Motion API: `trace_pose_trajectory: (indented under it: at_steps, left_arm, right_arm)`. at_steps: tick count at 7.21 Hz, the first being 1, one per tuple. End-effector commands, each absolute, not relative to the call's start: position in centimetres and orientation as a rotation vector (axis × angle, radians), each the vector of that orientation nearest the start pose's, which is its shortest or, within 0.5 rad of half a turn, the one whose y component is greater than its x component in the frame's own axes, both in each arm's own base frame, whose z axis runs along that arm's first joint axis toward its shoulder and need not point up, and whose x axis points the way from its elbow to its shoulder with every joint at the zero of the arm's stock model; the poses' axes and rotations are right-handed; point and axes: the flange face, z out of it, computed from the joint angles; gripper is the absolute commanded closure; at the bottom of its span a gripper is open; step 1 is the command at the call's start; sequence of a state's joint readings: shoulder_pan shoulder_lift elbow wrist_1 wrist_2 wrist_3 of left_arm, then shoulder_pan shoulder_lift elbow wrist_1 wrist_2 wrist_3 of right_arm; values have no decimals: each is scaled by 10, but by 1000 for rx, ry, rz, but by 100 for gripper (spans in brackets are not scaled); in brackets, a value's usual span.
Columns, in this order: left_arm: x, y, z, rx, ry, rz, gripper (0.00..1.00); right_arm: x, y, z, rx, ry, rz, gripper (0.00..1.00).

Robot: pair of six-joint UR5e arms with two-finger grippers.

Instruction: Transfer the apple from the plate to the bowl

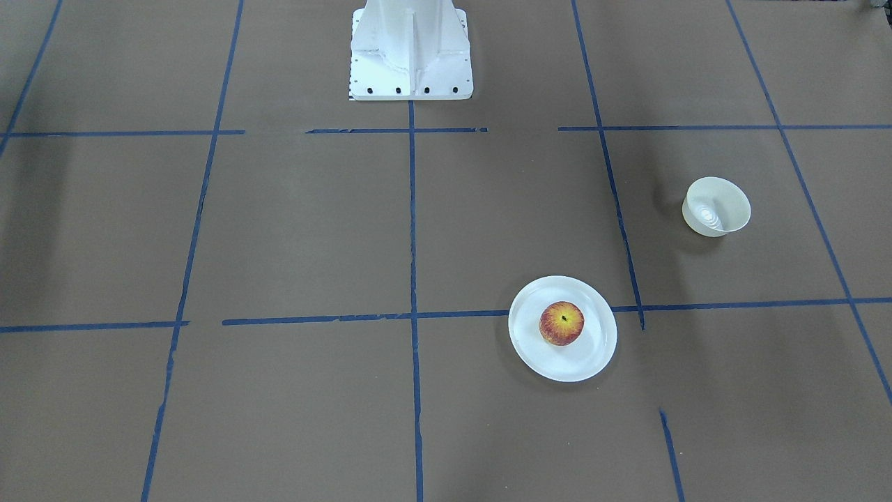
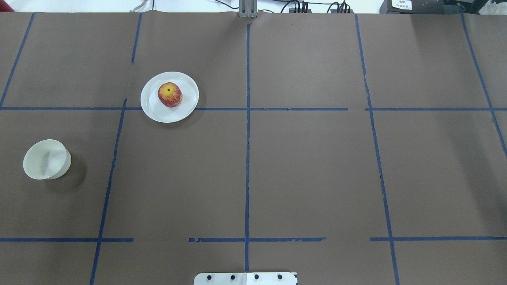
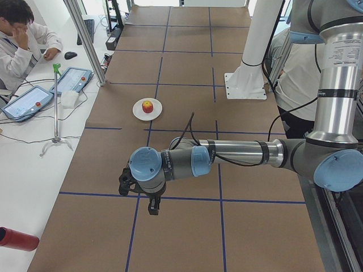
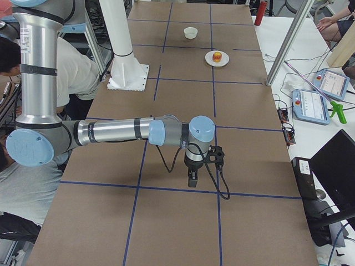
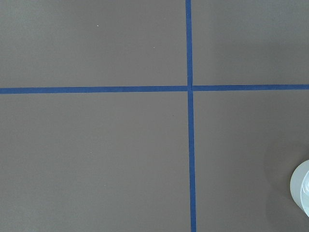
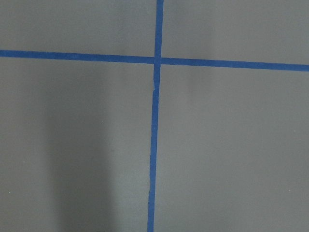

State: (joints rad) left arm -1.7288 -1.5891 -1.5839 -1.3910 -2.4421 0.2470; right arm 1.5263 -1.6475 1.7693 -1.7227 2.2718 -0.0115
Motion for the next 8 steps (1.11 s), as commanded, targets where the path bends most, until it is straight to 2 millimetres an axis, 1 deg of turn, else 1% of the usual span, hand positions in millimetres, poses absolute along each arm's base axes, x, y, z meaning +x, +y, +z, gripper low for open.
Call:
trace_pose_trajectory:
  at_steps: [1, 2, 3, 4, 5, 6, 7, 8]
  left_arm:
    - [-133, -472, 653, 44, 881, 25, 0]
    - [-133, -473, 655, 40, 881, 21, 0]
    - [-132, -476, 648, 58, 880, 36, 0]
    - [-112, -485, 627, 96, 854, 105, 0]
    - [-95, -488, 599, 130, 849, 151, 0]
    - [-38, -496, 548, 107, 853, 147, 0]
    - [27, -495, 502, 54, 872, 121, 0]
    - [84, -505, 458, 56, 871, 150, 0]
  right_arm:
    - [49, -457, 617, -39, -700, -44, 0]
    - [49, -457, 618, -41, -700, -42, 0]
    - [49, -457, 618, -41, -700, -44, 0]
    - [49, -457, 618, -41, -700, -42, 0]
    - [49, -457, 618, -41, -700, -42, 0]
    - [49, -457, 618, -41, -700, -42, 0]
    - [49, -457, 617, -40, -700, -43, 0]
    - [49, -457, 617, -40, -700, -43, 0]
